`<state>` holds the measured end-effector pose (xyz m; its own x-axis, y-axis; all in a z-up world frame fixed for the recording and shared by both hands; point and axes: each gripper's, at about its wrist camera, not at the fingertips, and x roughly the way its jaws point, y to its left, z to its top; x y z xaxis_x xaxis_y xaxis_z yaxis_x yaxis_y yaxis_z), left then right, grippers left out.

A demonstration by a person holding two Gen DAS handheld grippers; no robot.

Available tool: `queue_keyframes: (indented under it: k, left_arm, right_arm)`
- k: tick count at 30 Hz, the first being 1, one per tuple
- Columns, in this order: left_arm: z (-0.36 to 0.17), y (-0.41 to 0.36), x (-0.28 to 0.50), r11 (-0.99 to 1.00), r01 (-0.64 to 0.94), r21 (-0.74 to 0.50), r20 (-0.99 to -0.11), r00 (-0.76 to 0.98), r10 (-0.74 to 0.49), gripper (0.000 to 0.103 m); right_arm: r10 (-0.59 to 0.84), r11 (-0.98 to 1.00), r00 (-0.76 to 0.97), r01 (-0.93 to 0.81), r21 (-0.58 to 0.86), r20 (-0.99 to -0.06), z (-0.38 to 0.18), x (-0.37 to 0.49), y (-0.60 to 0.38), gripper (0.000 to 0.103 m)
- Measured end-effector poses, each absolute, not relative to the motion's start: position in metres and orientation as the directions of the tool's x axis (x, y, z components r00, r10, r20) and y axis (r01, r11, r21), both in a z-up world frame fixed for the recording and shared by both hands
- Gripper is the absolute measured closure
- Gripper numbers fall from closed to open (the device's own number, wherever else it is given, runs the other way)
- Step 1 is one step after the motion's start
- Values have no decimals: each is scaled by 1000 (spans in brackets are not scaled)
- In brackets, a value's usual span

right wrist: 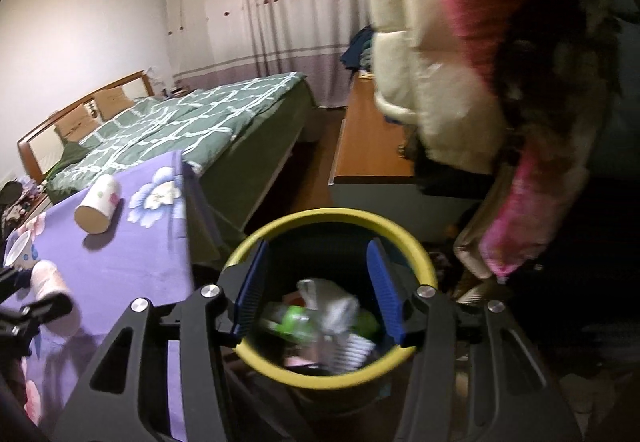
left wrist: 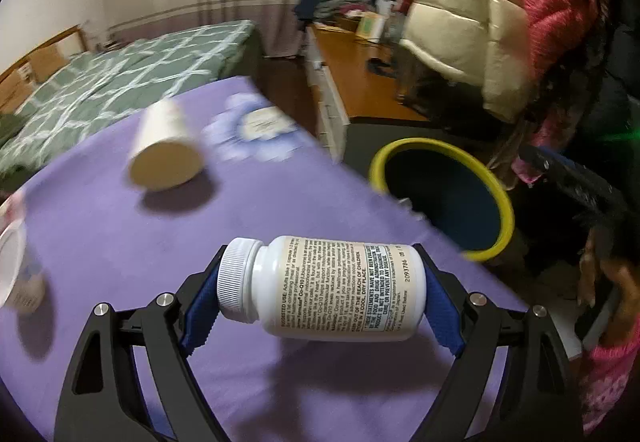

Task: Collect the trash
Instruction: 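Carry the pill bottle with the left tool and drop it into the bin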

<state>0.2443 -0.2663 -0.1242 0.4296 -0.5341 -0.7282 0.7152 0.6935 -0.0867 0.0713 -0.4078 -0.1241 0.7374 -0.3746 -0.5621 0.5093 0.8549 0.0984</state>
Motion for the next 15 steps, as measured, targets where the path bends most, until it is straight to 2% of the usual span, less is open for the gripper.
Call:
queue_keyframes:
  k: [10, 15]
  left_arm:
    - [-132, -396, 248, 599, 798, -71, -746, 356, -563, 18]
    - [-140, -436, 255, 580, 807, -107, -754, 315, -576, 18]
  right_arm:
    - [-405, 812, 706, 570, 127, -581, -134, 36, -452, 53]
    - [-418, 799, 700, 586, 132, -578, -134, 24, -465, 52]
